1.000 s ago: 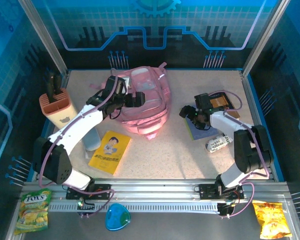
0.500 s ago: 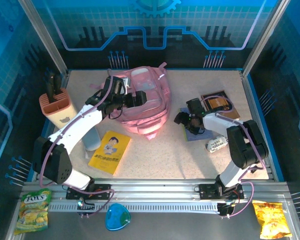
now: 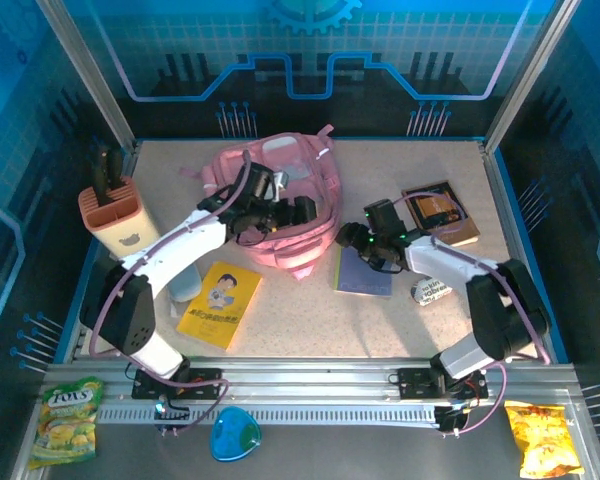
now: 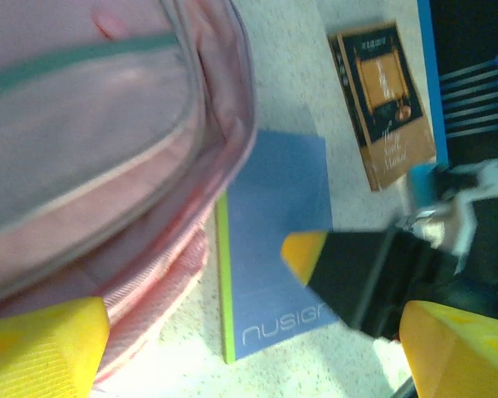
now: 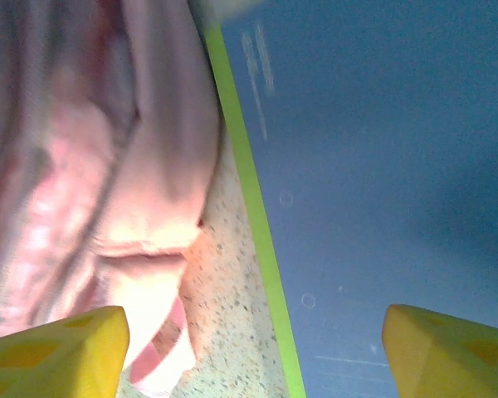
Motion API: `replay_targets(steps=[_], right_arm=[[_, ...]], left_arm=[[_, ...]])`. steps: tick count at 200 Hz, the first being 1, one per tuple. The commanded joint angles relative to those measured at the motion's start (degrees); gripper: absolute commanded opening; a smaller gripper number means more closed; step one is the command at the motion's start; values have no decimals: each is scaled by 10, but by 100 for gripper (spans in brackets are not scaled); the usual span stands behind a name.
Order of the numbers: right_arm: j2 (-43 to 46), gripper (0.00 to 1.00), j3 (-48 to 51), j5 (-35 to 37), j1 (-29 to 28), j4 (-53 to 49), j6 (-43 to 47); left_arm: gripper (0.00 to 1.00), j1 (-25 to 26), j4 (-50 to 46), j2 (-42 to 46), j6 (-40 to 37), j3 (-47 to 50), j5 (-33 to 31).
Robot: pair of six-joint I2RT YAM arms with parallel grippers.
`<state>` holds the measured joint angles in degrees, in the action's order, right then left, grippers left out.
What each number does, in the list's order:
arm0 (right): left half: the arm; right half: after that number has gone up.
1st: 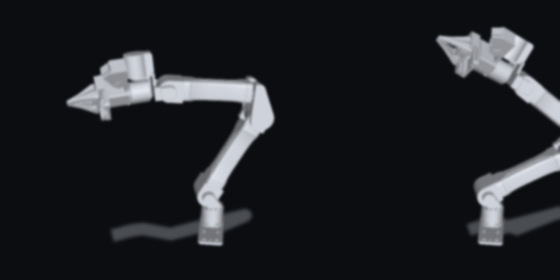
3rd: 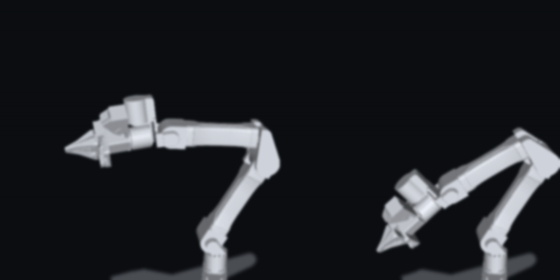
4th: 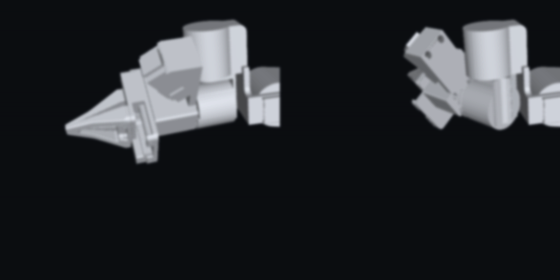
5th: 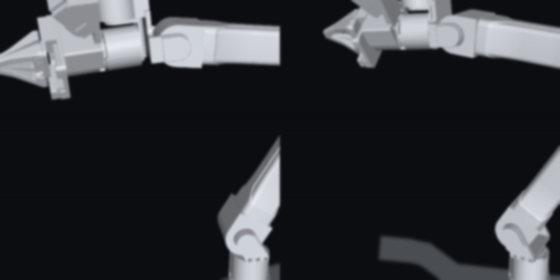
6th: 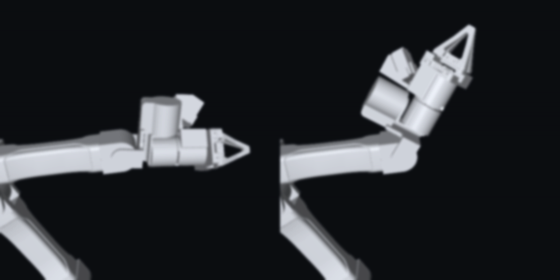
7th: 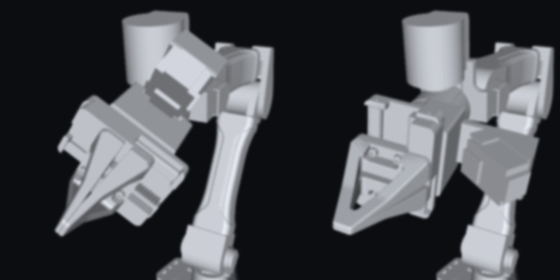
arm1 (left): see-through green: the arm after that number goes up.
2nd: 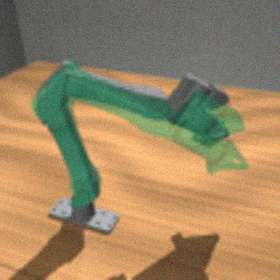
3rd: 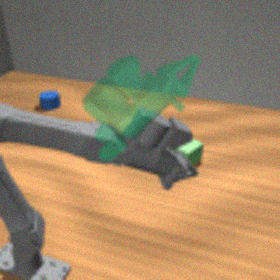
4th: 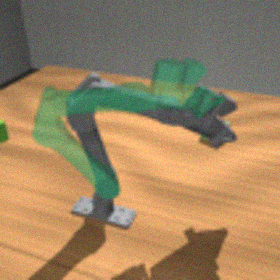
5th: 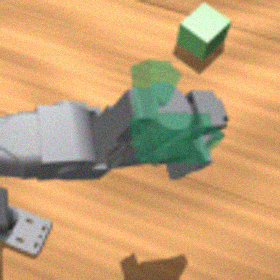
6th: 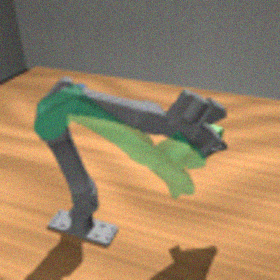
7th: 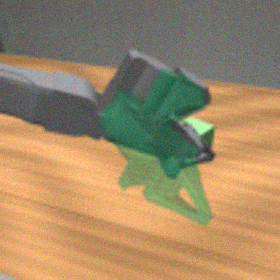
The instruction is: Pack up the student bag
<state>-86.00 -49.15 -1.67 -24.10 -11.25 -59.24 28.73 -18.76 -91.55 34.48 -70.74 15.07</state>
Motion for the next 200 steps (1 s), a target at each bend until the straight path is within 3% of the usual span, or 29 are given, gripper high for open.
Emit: replay_targets(steps=[1, 39, 73, 88, 123, 200], right_arm=[[26, 80, 8, 21, 36, -48, 52], [24, 73, 12, 1, 87, -79, 107], [7, 64, 13, -13, 108, -89, 136], [-4, 59, 15, -23, 113, -89, 145], [-24, 57, 20, -22, 120, -91, 153], [-57, 57, 37, -34, 137, -84, 144]], left_arm=[[89, 40, 5, -32, 21, -26, 17], [85, 116, 10, -94, 40, -54, -22], [75, 149, -19, -152, 53, -90, -61], [68, 153, -31, -176, 51, -104, -71], [59, 153, -48, -216, 51, -124, -92], [58, 154, -84, -283, 21, -170, -107]])
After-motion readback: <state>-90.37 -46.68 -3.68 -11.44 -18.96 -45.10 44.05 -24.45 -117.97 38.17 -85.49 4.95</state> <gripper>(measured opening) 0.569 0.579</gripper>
